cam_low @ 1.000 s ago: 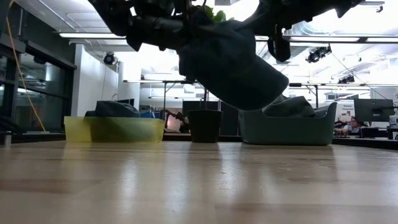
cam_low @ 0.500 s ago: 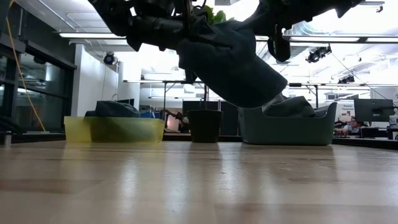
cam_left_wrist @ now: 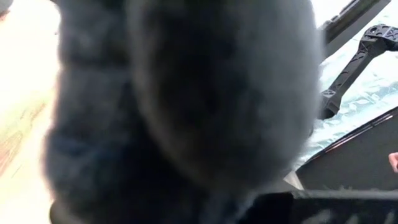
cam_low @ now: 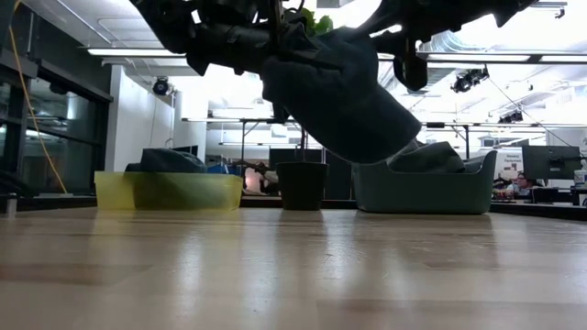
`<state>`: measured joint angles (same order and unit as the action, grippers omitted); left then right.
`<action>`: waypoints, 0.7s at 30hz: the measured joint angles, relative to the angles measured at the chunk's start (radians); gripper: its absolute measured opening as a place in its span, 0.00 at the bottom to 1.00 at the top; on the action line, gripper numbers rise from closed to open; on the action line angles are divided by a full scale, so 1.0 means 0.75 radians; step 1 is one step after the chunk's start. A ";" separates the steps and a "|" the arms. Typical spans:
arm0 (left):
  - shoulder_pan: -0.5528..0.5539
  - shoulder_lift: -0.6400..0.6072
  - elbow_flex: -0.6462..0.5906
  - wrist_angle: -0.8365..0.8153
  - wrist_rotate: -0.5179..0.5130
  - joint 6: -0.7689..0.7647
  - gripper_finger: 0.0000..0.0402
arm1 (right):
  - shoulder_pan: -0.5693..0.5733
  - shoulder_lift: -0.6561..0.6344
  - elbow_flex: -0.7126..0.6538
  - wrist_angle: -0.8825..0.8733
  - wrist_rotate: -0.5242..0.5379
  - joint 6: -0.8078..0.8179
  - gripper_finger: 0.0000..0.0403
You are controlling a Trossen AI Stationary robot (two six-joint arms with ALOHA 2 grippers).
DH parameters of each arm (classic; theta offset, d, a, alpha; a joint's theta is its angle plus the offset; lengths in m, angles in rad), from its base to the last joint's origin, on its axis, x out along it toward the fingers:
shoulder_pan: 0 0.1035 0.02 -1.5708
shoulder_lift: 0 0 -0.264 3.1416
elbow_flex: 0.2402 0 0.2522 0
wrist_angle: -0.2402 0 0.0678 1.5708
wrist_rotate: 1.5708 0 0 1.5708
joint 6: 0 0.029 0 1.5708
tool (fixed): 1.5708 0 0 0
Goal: Pick & Place hat
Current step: Put the black cap into the yellow bin
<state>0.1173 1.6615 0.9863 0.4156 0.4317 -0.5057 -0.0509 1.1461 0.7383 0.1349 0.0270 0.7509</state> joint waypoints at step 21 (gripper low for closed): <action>0.001 -0.066 -0.002 -0.094 -0.085 -0.028 0.00 | -0.002 -0.313 -0.001 -0.337 0.090 0.010 0.38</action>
<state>0.1177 1.6121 0.9852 0.3449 0.3677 -0.5270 -0.0525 0.9117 0.7380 -0.1180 0.0948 0.7582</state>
